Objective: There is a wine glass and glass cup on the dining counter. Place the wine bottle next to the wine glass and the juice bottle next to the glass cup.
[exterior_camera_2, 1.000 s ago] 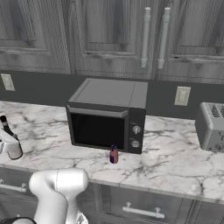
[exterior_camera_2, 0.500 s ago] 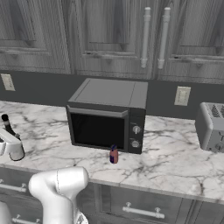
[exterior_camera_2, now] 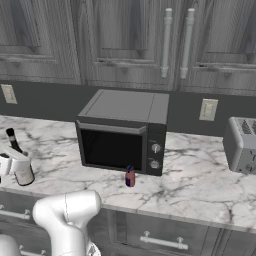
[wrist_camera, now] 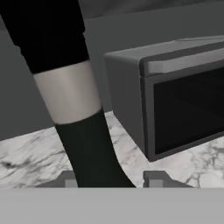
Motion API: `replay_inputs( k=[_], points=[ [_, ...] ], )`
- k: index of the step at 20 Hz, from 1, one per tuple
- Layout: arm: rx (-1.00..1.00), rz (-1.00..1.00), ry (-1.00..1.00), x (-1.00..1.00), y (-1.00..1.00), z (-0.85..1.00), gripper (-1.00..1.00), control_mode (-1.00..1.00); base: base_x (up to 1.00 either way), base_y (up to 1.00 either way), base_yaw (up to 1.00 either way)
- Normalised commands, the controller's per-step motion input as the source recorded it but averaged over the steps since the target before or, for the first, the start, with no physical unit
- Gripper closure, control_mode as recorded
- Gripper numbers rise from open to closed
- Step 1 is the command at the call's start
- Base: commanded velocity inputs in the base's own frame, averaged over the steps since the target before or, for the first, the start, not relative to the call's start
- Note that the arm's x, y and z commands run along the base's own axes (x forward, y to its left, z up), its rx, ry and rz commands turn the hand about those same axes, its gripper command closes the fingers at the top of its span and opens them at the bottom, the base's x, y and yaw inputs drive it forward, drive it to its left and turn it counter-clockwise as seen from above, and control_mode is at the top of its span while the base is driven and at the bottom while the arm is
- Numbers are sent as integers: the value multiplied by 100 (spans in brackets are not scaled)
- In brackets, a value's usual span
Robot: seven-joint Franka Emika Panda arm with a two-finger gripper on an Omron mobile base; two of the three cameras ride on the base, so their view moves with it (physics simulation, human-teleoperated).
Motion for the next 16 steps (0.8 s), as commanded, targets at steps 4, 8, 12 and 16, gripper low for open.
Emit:
replay_inputs(
  k=[4,8,12,16],
  points=[
    [-9,0,4,-9,-21,8,100,-100,0,0,0],
    [-6,0,0,-11,-23,4,100,-100,0,0,0],
    [-5,0,0,-6,-10,1,100,-100,0,0,0],
    [-2,0,0,0,-2,0,100,-100,0,0,0]
  ],
)
